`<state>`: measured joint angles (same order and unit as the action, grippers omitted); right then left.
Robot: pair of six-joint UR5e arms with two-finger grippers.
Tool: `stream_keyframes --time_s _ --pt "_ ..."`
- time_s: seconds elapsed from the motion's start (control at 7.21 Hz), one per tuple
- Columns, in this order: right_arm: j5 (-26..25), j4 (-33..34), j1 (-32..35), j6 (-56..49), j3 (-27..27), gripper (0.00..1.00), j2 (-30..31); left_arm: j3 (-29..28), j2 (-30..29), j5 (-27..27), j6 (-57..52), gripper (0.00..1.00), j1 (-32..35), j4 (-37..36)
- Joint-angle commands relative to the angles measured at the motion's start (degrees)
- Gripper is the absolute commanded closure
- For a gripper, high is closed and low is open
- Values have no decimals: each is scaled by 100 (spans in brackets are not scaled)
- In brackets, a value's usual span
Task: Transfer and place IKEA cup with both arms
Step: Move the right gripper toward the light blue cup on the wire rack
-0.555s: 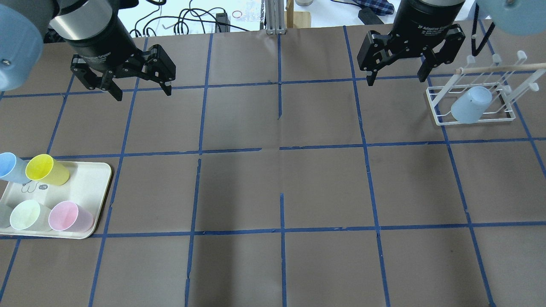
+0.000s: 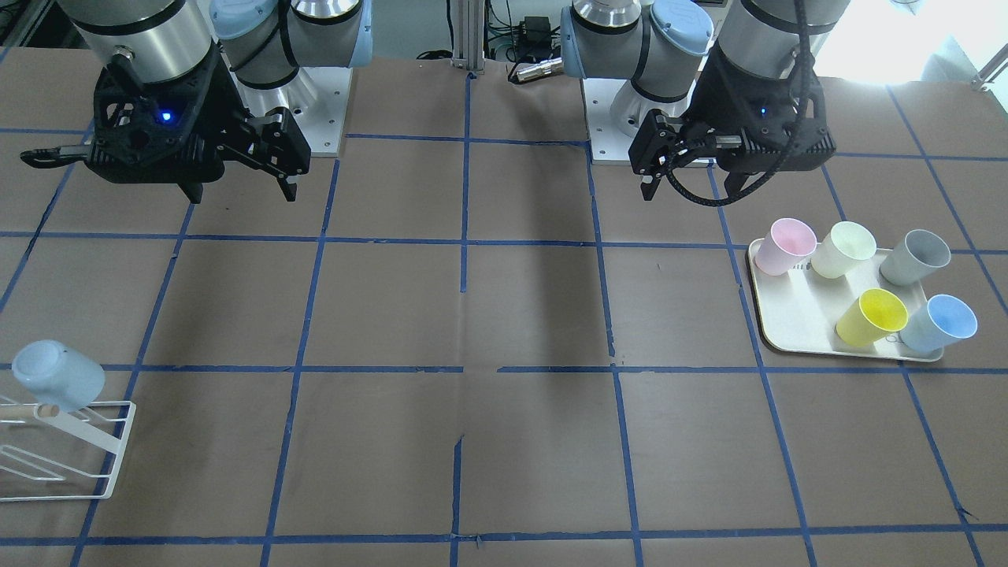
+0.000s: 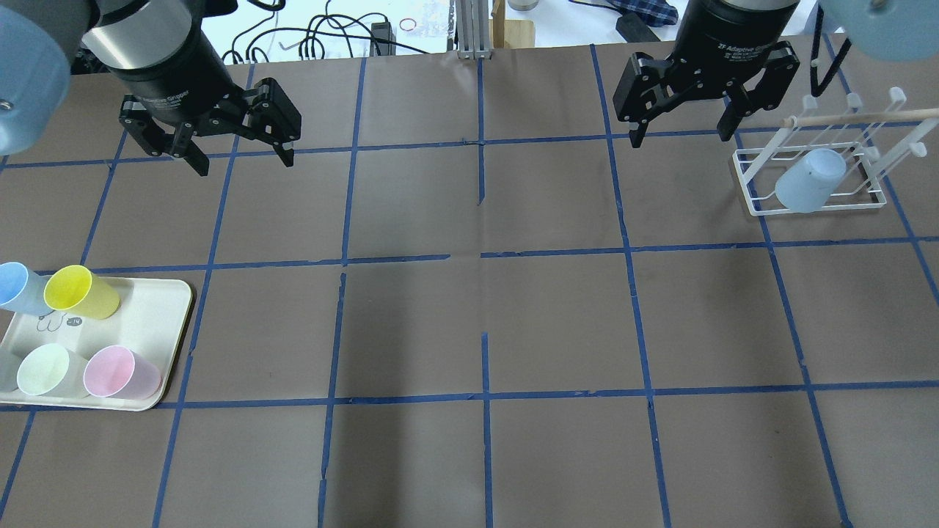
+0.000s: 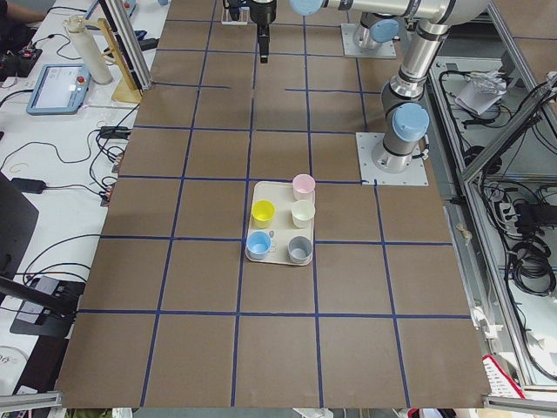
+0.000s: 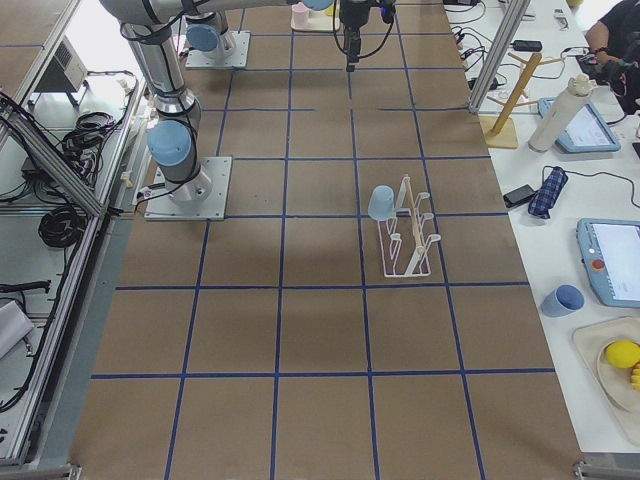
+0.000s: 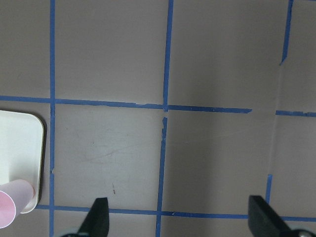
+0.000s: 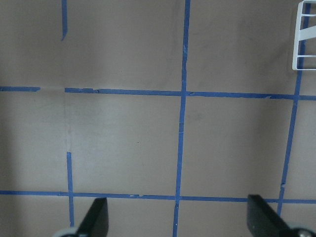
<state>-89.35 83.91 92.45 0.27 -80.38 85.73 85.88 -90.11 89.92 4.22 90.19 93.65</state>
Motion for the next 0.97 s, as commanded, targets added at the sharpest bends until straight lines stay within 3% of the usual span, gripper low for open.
stream_keyframes --time_s 0.0,0.42,0.69,0.83 --pt "-4 335 -478 -18 110 0 13 34 -15 -10 -9 0 -28 -22" --pt "-48 590 -1578 -712 119 0 -30 122 28 -79 9 0 7 -40" --pt "-39 741 -2071 -1079 -47 0 -414 175 90 -88 34 0 7 -39" --pt "-74 1141 -2125 -1143 -187 0 -704 192 107 -89 53 0 7 -31"
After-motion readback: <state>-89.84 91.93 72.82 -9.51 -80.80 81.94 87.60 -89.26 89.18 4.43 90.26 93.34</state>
